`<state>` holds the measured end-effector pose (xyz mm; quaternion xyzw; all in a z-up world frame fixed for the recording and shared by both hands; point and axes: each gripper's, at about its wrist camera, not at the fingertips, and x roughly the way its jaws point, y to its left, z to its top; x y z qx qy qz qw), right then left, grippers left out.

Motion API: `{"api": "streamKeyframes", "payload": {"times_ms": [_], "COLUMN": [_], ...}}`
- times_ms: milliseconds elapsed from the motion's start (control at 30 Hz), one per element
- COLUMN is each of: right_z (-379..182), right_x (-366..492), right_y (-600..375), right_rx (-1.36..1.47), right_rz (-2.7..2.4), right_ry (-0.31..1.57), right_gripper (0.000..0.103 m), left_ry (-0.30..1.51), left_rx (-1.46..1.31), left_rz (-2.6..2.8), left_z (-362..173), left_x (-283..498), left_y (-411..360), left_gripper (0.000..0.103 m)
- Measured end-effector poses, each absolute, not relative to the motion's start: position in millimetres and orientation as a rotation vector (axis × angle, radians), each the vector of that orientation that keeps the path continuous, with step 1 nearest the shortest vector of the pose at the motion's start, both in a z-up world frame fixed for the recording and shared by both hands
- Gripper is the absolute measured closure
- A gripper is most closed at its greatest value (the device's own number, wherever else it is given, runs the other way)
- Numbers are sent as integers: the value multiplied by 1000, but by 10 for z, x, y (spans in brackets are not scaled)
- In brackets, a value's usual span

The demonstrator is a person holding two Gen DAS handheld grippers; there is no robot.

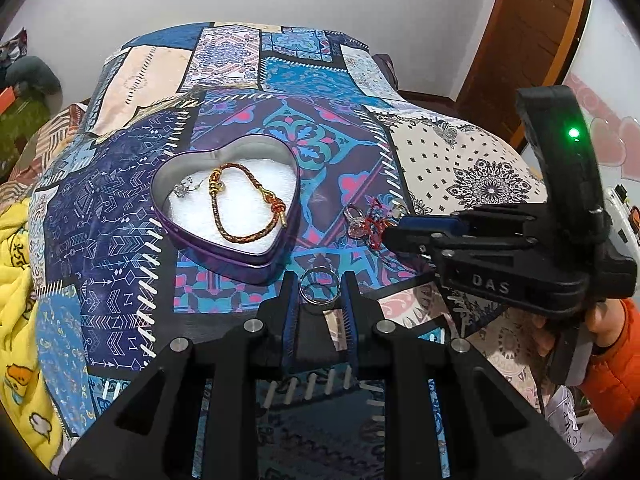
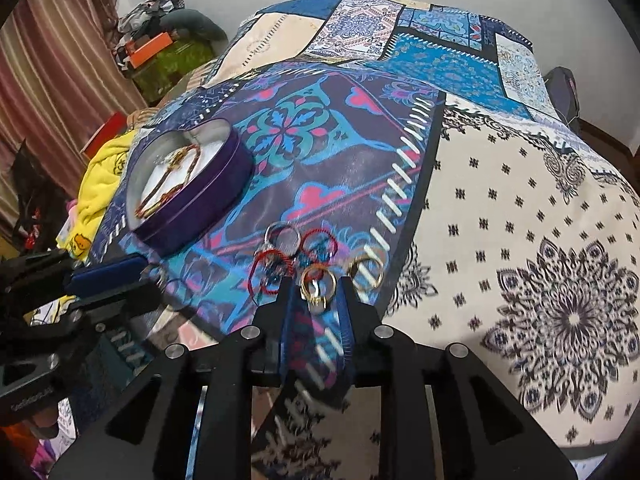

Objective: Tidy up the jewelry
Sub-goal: 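Grasp a silver ring with the left tool while the right tool grasps a gold ring, then carry the silver ring with the left tool while the right tool carries the gold ring to the tin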

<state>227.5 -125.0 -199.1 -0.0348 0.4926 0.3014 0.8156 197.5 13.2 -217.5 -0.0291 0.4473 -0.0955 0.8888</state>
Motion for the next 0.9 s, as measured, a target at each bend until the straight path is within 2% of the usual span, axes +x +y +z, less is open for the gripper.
{"api": "streamKeyframes", "payload": {"times_ms": [400,900], "right_z": [-1894,-1161], "right_x": [2128,1917], "right_y": [-1272,-1297], "right_rx": [-82,-39], "right_rz": [630,666], "right_ry": [999,821], "right_gripper": [87,87], "left_ry": [914,799], "left_rx": [-77,-55], "left_rz": [-188,-132], "left_z": [-2128,-1680], "left_x": [1967,1773], "left_y": [180,331], "left_gripper": [83,83]}}
